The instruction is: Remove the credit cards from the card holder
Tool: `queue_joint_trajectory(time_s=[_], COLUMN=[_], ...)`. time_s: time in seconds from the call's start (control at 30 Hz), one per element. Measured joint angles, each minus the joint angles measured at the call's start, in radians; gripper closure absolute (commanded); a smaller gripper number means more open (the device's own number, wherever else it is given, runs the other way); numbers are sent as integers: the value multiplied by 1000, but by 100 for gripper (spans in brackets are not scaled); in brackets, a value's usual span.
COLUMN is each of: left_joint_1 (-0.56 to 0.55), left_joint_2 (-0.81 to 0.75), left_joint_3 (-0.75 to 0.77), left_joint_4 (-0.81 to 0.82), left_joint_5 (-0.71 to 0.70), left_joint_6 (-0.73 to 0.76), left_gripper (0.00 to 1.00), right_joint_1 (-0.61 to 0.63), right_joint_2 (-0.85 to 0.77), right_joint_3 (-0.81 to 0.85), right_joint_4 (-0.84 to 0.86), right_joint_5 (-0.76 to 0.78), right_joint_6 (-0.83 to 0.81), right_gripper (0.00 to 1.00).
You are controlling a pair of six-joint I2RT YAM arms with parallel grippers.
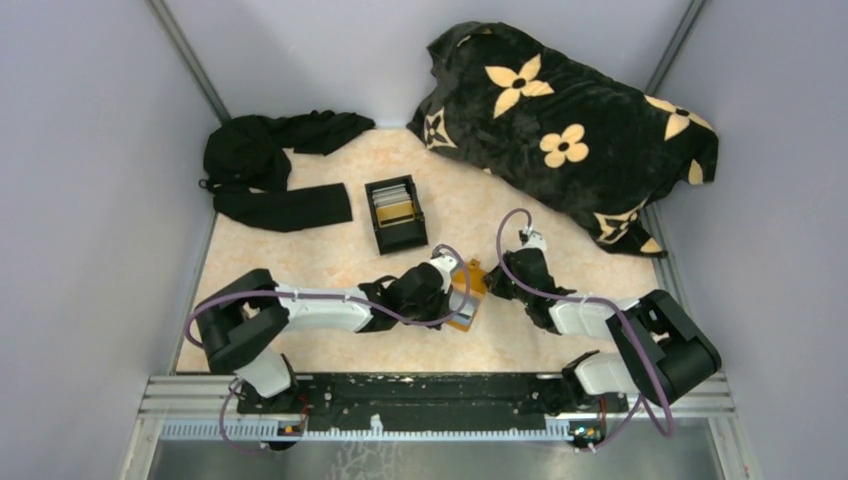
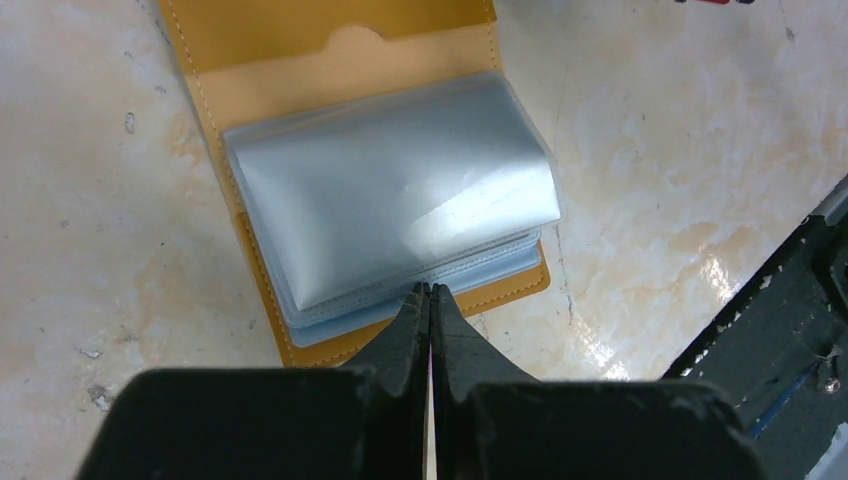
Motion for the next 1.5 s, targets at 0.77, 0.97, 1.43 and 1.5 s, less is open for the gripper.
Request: queue_joint_trajectory(time_s=[0.77,0.97,1.43,1.5], left_joint_1=[63,93,94,94], left_joint_2=[118,165,248,265], left_joint_3=[111,128,212,234], left_joint_4=[66,108,136,137], left_joint_5=[-122,-131,-135,-135], left_joint_6=[84,100,134,137], left_gripper=[27,15,15,15], right_joint_1=[0,0,0,0], right_joint_2=[-55,-147,-319,-333], right_joint_3=[-39,-38,82,82], right_joint_4=[-11,-140,-351,-366], right_joint_5=[0,34,75,70], right_joint_6=[5,-26,-171,-187], right_gripper=[100,90,41,40])
